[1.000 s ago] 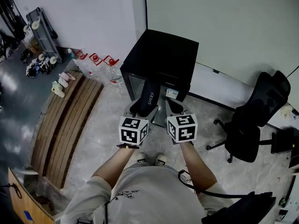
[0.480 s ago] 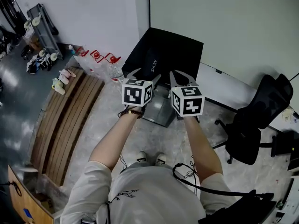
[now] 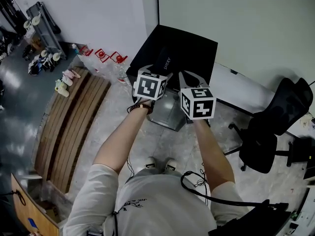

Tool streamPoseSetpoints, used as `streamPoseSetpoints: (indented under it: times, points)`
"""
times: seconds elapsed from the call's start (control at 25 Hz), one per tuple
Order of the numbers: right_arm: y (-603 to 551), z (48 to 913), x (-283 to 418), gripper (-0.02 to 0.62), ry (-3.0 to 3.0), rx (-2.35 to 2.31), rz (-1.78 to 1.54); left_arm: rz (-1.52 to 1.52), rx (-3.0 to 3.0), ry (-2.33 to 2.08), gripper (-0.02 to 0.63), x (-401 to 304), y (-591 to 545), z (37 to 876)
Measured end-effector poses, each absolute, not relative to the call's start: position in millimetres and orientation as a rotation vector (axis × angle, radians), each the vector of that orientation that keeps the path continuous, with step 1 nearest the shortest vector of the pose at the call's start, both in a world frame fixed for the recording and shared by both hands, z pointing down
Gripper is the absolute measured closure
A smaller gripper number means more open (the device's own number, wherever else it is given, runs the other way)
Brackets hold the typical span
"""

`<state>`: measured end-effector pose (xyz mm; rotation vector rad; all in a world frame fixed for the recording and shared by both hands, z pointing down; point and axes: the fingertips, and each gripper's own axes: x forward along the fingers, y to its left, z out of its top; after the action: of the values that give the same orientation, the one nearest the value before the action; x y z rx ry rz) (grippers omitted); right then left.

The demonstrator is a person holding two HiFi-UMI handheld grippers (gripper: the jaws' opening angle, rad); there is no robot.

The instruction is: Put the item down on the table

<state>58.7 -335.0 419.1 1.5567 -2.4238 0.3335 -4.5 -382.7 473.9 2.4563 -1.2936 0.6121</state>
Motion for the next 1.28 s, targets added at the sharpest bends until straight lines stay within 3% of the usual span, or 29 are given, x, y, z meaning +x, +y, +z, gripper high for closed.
streamPoseSetpoints:
  times: [1.04, 1.28]
  points:
    - [-361, 447, 67, 0.591, -2.369, 1.537, 0.334, 0.809, 2.444, -1.299, 0.271, 2, -413, 515]
    - [-361, 449, 68, 0.591, -2.36, 1.536, 0.336, 0.807, 2.453, -1.282, 0.21, 1, -405, 511]
